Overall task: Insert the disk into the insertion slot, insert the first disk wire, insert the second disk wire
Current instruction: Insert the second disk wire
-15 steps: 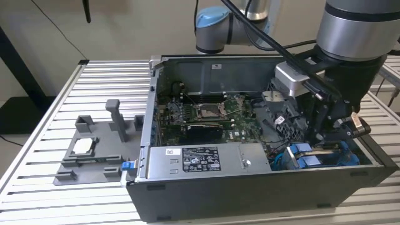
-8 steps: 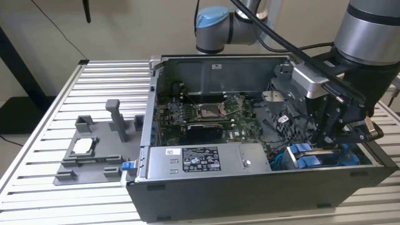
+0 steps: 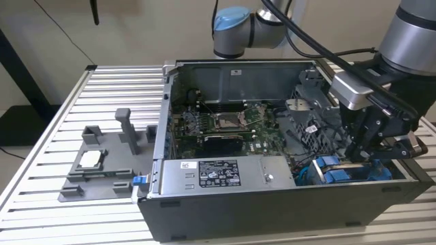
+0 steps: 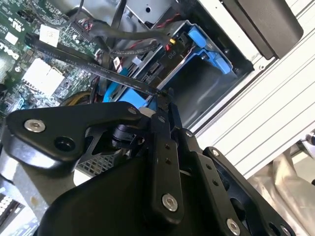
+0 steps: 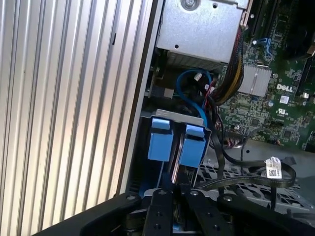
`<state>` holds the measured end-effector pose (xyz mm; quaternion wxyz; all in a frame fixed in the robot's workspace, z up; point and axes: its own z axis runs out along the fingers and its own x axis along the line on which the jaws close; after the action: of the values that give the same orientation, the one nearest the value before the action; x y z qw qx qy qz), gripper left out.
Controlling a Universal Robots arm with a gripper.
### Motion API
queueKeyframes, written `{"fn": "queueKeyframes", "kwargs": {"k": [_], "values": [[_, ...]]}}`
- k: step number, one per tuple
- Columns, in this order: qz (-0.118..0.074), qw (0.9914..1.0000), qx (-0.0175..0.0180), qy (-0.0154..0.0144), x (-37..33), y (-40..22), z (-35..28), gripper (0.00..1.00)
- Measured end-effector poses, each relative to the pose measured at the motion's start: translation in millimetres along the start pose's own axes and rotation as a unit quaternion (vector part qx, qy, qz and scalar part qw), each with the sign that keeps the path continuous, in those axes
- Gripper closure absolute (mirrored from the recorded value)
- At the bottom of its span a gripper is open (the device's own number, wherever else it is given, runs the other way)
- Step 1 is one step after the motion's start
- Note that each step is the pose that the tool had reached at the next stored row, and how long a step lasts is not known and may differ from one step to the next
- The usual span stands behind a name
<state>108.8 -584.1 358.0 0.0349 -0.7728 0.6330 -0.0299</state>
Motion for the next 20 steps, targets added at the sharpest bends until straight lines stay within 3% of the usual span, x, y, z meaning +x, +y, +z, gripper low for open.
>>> {"fn": "queueKeyframes", "kwargs": {"k": [5, 14, 18, 19, 20], "values": [[0.001, 0.99999, -0.0035, -0.0024, 0.3, -0.8, 1.0, 0.84], [0.003, 0.99998, -0.0042, -0.0043, 0.4, -0.8, 1.8, 0.84], [0.01, 0.99988, -0.0025, -0.012, 0.5, -0.7, 3.4, 0.84], [0.013, 0.99979, -0.0017, -0.0159, 0.5, -0.7, 3.9, 0.84], [0.016, 0.99963, -0.0004, -0.0221, 0.6, -0.6, 4.1, 0.84]]}}
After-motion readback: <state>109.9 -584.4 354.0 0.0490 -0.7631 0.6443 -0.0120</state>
